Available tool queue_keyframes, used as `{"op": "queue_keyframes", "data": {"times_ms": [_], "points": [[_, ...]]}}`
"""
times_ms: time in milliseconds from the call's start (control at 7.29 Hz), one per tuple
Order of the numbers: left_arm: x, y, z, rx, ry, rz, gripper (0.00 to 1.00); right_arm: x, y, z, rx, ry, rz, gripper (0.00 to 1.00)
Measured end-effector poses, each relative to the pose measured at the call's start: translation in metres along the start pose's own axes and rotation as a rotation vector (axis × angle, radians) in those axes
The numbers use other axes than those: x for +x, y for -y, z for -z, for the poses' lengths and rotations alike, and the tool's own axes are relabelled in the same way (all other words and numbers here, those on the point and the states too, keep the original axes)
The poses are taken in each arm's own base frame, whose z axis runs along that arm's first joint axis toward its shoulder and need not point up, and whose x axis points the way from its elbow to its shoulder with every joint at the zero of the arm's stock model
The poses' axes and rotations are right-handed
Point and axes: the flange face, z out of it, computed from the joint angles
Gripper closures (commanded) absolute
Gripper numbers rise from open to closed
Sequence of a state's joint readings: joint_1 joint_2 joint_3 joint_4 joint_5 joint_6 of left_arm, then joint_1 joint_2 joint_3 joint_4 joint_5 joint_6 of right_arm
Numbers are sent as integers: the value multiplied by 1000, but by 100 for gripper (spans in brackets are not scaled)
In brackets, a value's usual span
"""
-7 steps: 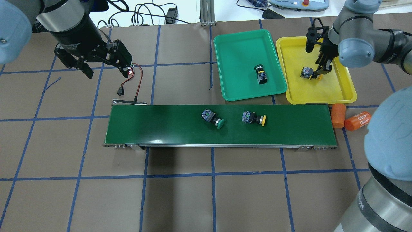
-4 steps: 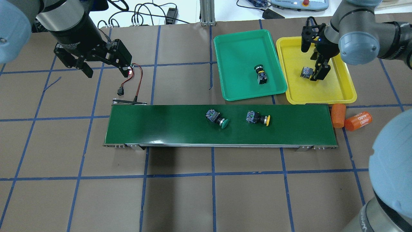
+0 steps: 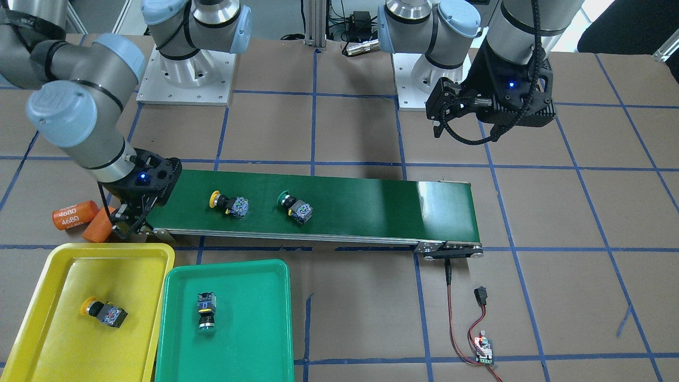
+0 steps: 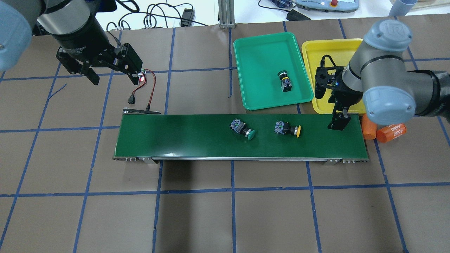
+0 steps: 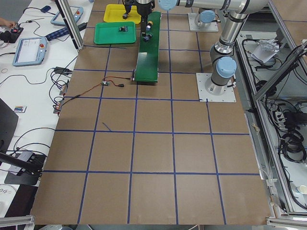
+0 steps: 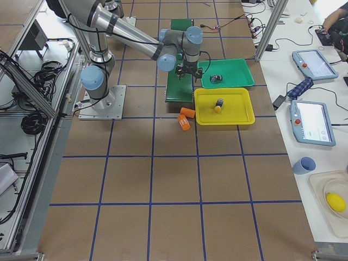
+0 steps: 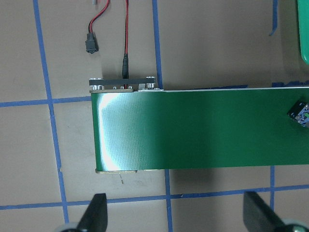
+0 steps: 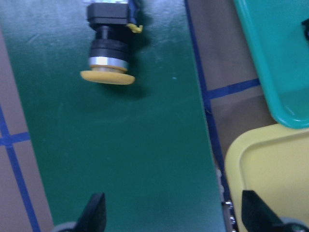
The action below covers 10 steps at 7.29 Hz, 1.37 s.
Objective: Sort buttons by color to trays
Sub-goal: 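Move the right gripper back to the belt and grasp another yellow button, then place the second yellow-capped button in the yellow tray with right gripper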
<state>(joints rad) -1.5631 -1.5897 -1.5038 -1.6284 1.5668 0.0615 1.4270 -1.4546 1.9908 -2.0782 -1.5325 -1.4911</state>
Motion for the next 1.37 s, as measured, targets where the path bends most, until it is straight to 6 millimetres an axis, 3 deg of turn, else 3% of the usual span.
{"op": "queue_keyframes", "data": {"times_ms": [412,823,1098,1372], "points": [[0,0,-1,4,1,0,0,-34,26,-7,1,-2,1,4],[0,0,-2,7,1,0,0,-33,44,-24,-3,-9,6,13],[0,0,-3,7,1,0,0,-27,45,-33,-12,-19,-12,41],[0,1,-3,11,1,0,0,-27,45,-35,-15,-16,-19,91]]}}
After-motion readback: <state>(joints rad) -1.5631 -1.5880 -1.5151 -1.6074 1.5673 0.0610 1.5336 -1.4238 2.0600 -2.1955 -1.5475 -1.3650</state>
